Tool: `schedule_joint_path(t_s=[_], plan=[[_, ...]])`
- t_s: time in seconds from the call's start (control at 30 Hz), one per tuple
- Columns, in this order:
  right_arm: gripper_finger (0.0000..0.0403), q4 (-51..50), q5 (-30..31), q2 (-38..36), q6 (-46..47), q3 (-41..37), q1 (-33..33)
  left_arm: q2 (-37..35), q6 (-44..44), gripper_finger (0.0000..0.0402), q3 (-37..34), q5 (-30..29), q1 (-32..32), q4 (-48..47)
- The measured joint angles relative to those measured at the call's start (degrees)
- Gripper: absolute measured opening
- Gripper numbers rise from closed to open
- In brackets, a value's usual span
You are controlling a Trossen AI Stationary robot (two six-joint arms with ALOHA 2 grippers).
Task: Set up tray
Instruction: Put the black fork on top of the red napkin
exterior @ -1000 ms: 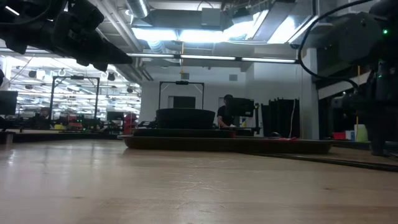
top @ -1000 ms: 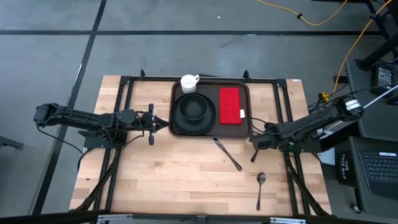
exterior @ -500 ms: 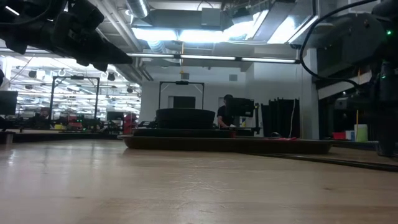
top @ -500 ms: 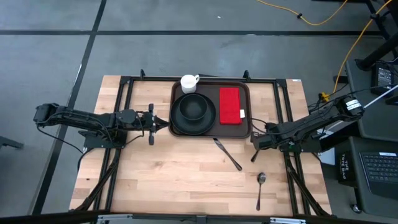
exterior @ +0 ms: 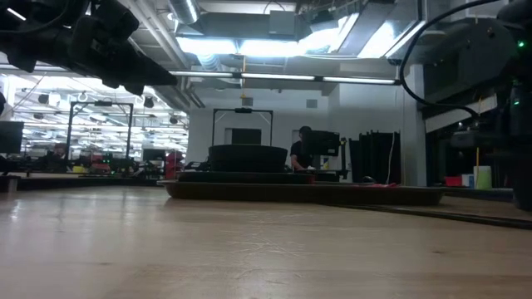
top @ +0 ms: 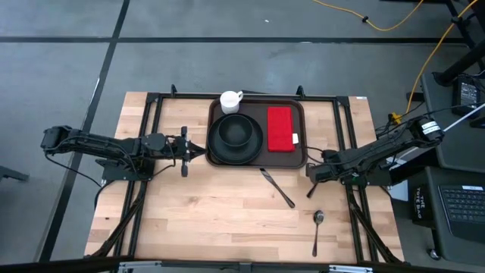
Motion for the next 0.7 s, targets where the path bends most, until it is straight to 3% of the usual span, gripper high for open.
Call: schedule_joint_path(t_s=[0.7], plan=[[0.0037, -0.20, 0.53, 0.02, -6.63, -0.04, 0.00, 0.00, -0.03, 0.0005, 0.00, -0.02, 0.00, 0.02]])
